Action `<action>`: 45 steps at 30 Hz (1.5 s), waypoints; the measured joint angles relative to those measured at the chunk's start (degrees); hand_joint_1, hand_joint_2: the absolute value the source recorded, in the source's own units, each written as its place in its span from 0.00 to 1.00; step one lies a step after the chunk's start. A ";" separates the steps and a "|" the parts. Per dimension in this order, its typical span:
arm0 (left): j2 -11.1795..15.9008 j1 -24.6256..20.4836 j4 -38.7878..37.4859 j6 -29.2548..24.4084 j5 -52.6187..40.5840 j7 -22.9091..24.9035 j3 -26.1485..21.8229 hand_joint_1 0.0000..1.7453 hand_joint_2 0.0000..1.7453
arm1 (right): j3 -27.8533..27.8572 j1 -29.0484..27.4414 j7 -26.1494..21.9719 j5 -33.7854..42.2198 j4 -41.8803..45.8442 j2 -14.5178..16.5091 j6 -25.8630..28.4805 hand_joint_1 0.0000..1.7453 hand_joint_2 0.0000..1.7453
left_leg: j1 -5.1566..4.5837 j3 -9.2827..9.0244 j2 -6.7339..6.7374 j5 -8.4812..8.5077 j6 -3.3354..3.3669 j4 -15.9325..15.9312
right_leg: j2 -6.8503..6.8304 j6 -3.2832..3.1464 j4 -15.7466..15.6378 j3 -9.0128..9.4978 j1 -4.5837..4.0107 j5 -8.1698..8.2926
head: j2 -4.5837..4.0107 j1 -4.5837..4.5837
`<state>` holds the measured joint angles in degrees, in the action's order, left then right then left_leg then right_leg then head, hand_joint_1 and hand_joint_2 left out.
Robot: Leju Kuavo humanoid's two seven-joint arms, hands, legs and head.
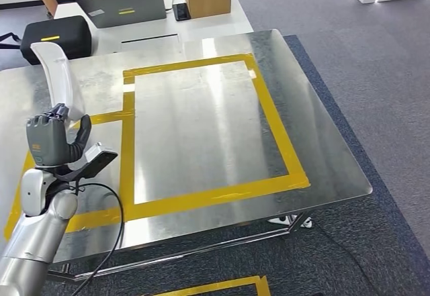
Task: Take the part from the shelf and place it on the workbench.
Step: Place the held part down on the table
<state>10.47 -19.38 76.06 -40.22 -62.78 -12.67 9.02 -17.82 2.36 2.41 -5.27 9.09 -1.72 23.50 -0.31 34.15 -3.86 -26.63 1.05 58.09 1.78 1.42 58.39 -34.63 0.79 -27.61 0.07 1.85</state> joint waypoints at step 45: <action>7.40 -3.52 -8.28 12.75 -7.74 9.57 2.24 1.00 1.00 | 0.15 -0.53 0.75 0.87 0.00 2.90 -1.31 0.00 0.00 | -0.20 0.00 0.10 -0.04 -0.14 0.18 | 0.09 0.04 -0.02 0.15 0.27 0.04 | 0.00 -0.01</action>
<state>17.87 -22.90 67.78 -27.47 -70.52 -3.10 11.26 -17.67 1.82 3.16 -4.40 9.09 1.18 22.20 -0.50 34.15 -3.76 -26.67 0.91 58.28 1.86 1.47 58.37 -34.47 1.06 -27.57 0.07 1.84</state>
